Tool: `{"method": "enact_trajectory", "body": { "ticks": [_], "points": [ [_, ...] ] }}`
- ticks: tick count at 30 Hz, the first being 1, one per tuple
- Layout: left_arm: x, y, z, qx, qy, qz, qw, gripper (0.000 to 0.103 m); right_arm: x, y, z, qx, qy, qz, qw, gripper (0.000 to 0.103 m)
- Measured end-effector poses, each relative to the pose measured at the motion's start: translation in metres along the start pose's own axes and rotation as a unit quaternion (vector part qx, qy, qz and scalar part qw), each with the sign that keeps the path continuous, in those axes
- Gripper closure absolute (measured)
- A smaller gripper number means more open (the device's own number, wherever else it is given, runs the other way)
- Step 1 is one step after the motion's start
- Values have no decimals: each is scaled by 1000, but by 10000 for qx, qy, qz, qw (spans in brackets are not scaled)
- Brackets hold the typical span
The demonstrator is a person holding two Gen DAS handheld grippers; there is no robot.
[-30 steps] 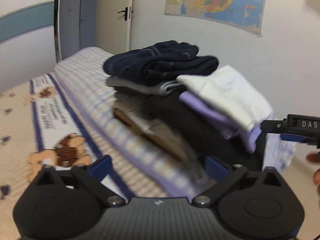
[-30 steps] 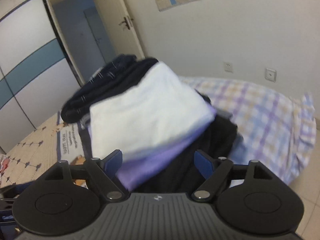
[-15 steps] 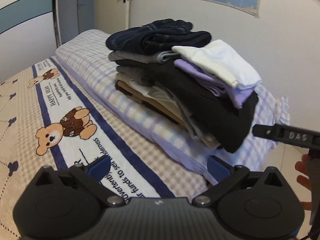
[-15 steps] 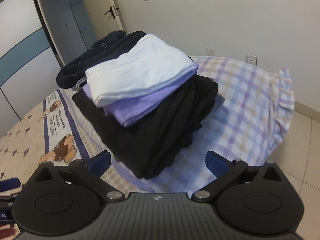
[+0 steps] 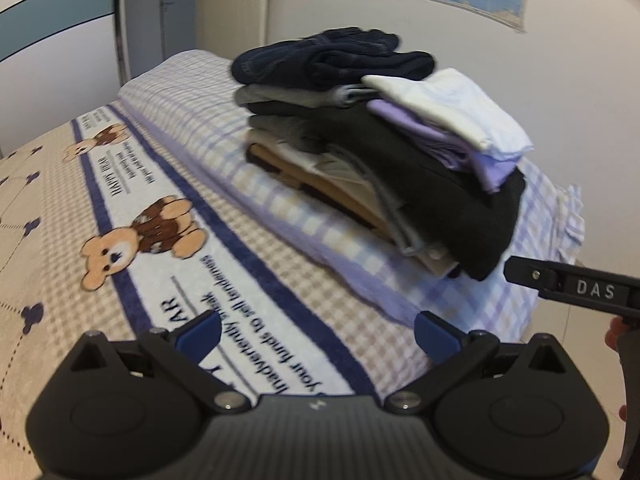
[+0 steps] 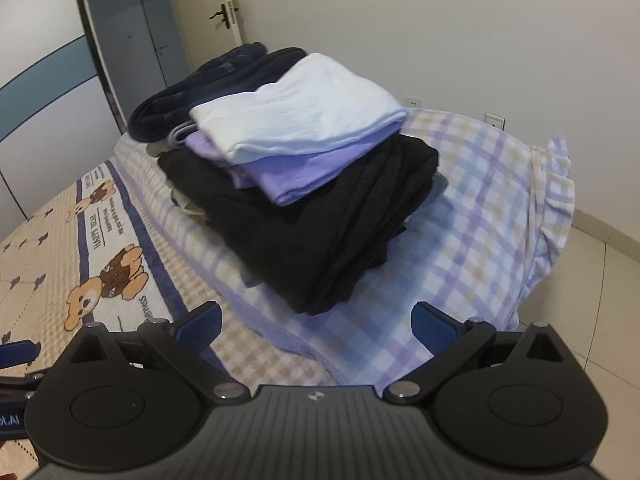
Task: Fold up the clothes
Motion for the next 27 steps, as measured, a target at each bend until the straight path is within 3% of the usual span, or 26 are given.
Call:
{"method": "enact_trajectory", "body": {
  "ticks": [14, 27],
  "points": [
    [68, 38, 121, -893, 914, 139, 9917, 0, 64, -13, 139, -887, 798, 371, 9922, 0],
    [163, 64, 227, -1793, 1760, 497, 9667, 0, 157, -23, 255, -1641, 1486, 948, 9706, 0]
  ]
}}
Point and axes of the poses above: each gripper's, at about its wrist camera, not at the fingertips, and y roughly against the way its jaws point, z to its left, x to its underside, the point moved 2 cm from there along -y, roughly the way its jaws point, and after that the axes turned 14 degrees about -y, right-handed, at the moved point
